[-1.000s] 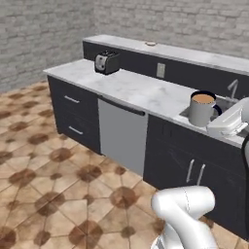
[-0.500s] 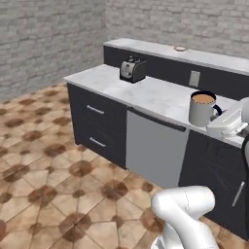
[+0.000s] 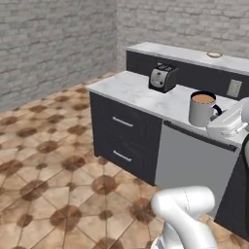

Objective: Pick the cup of tea, navigate to the dining table, and place it on the saucer.

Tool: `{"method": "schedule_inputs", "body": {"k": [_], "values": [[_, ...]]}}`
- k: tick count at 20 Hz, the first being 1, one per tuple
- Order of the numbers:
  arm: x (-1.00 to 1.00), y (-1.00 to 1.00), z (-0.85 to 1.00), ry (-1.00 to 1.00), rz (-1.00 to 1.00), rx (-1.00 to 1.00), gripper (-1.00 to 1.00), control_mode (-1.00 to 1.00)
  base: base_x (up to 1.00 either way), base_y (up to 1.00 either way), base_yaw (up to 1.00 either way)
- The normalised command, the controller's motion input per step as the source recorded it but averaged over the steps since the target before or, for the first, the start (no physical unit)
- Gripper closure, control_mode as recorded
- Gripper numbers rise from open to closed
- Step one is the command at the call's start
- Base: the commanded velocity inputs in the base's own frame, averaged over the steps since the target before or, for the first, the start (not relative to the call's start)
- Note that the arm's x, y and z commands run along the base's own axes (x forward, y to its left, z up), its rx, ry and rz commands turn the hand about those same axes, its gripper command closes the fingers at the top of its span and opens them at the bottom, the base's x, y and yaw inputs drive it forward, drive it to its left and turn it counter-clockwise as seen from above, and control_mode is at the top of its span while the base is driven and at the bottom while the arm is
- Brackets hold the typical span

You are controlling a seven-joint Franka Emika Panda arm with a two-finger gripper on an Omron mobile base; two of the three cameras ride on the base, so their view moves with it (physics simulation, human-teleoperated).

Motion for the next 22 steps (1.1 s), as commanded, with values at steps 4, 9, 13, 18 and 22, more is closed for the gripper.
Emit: {"method": "schedule_inputs", "body": {"k": [4,9,13,18,22], "values": [[0.00,0.00,0.00,0.00,0.00,0.00,1.00,1.00,1.00,1.00,-0.08],[0.00,0.00,0.00,0.00,0.00,0.00,1.00,1.00,1.00,1.00,-0.16],[0.00,0.00,0.00,0.00,0.00,0.00,1.00,1.00,1.00,1.00,-0.18],[0.00,0.00,0.00,0.00,0.00,0.00,1.00,1.00,1.00,1.00,-0.25],[0.00,0.00,0.00,0.00,0.00,0.00,1.00,1.00,1.00,1.00,-0.32]]}}
